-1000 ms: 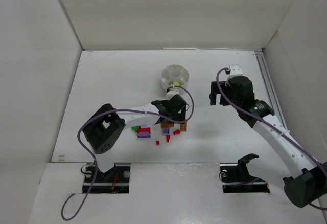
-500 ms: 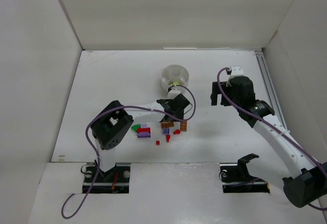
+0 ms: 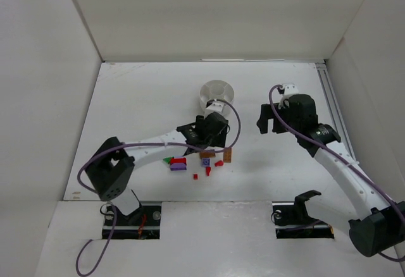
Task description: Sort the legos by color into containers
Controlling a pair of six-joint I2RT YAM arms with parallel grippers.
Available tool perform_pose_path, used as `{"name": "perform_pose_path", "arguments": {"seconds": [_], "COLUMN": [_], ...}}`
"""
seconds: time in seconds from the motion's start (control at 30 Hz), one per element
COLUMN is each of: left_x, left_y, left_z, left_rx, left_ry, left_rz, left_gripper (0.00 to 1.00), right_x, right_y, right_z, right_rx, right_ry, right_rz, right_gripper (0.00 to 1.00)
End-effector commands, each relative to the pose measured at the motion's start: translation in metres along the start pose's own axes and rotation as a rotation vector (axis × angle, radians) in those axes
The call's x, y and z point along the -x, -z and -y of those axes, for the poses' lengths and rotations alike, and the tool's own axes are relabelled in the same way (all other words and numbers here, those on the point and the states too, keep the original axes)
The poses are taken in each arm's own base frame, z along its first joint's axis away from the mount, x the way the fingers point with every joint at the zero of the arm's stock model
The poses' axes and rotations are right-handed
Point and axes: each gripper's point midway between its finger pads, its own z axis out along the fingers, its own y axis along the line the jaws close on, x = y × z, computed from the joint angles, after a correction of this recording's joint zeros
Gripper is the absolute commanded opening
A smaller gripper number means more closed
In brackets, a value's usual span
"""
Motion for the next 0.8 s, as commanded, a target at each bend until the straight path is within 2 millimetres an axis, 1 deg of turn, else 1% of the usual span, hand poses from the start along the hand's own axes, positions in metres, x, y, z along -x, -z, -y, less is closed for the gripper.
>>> {"name": "perform_pose_path", "arguments": {"seconds": [0.0, 0.03, 0.07, 0.1, 0.13, 0.17, 0.2, 0.23, 0.27, 0.3, 0.33, 0.37, 0.4, 0.43, 0.47, 0.5, 0.53, 0.57, 0.6, 0.63, 0.67, 0.7, 0.73, 0.77], "left_x": [0.032, 0.03, 0.026, 0.029, 0.027, 0.027, 0.027, 0.029, 0.028, 0.03, 0.031, 0.033, 0.03, 0.029, 0.029, 0.029, 0.029, 0.035, 0.038, 0.034, 0.039, 0.041, 0.036, 0.041], "left_y": [0.037, 0.044, 0.052, 0.059, 0.067, 0.075, 0.077, 0.081, 0.084, 0.085, 0.09, 0.088, 0.089, 0.09, 0.089, 0.09, 0.09, 0.092, 0.092, 0.088, 0.091, 0.093, 0.088, 0.092], "left_z": [0.014, 0.022, 0.032, 0.041, 0.041, 0.05, 0.051, 0.052, 0.055, 0.055, 0.059, 0.06, 0.061, 0.065, 0.065, 0.07, 0.07, 0.07, 0.073, 0.072, 0.074, 0.08, 0.078, 0.082], "left_rx": [-0.173, -0.226, -0.313, -0.377, -0.419, -0.464, -0.481, -0.493, -0.507, -0.505, -0.512, -0.51, -0.506, -0.514, -0.513, -0.521, -0.521, -0.515, -0.516, -0.509, -0.513, -0.522, -0.515, -0.516], "left_ry": [-0.126, -0.166, -0.203, -0.24, -0.306, -0.331, -0.349, -0.367, -0.406, -0.42, -0.439, -0.448, -0.47, -0.477, -0.489, -0.494, -0.494, -0.499, -0.499, -0.513, -0.509, -0.523, -0.538, -0.538], "left_rz": [0.146, 0.156, 0.153, 0.179, 0.199, 0.212, 0.223, 0.234, 0.237, 0.24, 0.239, 0.24, 0.237, 0.236, 0.239, 0.24, 0.24, 0.256, 0.259, 0.243, 0.256, 0.263, 0.244, 0.26], "left_gripper": [0.48, 0.48, 0.48, 0.5, 0.52, 0.52, 0.52, 0.52, 0.55, 0.55, 0.55, 0.55, 0.53, 0.53, 0.53, 0.52, 0.52, 0.52, 0.52, 0.52, 0.52, 0.52, 0.52, 0.52], "right_x": [0.013, 0.012, 0.01, 0.017, 0.01, 0.016, 0.01, 0.01, 0.014, 0.014, 0.021, 0.021, 0.023, 0.024, 0.024, 0.021, 0.019, 0.018, 0.013, 0.009, 0.007, 0.003, -0.002, -0.006], "right_y": [0.01, 0.012, 0.015, 0.018, 0.018, 0.026, 0.026, 0.024, 0.027, 0.032, 0.033, 0.027, 0.027, 0.025, 0.021, 0.019, 0.017, 0.018, 0.012, 0.012, 0.013, 0.008, 0.006, 0.003], "right_z": [-0.025, -0.031, -0.046, -0.052, -0.059, -0.077, -0.083, -0.091, -0.097, -0.108, -0.112, -0.113, -0.118, -0.122, -0.125, -0.128, -0.13, -0.137, -0.138, -0.142, -0.148, -0.15, -0.149, -0.152], "right_rx": [0.18, 0.219, 0.307, 0.353, 0.4, 0.509, 0.558, 0.602, 0.644, 0.725, 0.746, 0.744, 0.761, 0.771, 0.776, 0.781, 0.787, 0.815, 0.82, 0.838, 0.862, 0.867, 0.863, 0.86], "right_ry": [0.048, 0.06, 0.073, 0.081, 0.084, 0.097, 0.089, 0.07, 0.063, 0.063, 0.057, 0.031, 0.035, 0.042, 0.04, 0.038, 0.053, 0.058, 0.048, 0.049, 0.059, 0.065, 0.056, 0.061], "right_rz": [0.021, 0.017, -0.008, 0.003, -0.044, -0.043, -0.074, -0.094, -0.089, -0.095, -0.085, -0.108, -0.116, -0.124, -0.142, -0.166, -0.18, -0.191, -0.217, -0.236, -0.253, -0.274, -0.296, -0.31], "right_gripper": [1.0, 1.0, 1.0, 1.0, 1.0, 1.0, 1.0, 1.0, 0.98, 0.96, 0.96, 0.95, 0.91, 0.88, 0.88, 0.87, 0.85, 0.83, 0.83, 0.79, 0.78, 0.76, 0.68, 0.66]}}
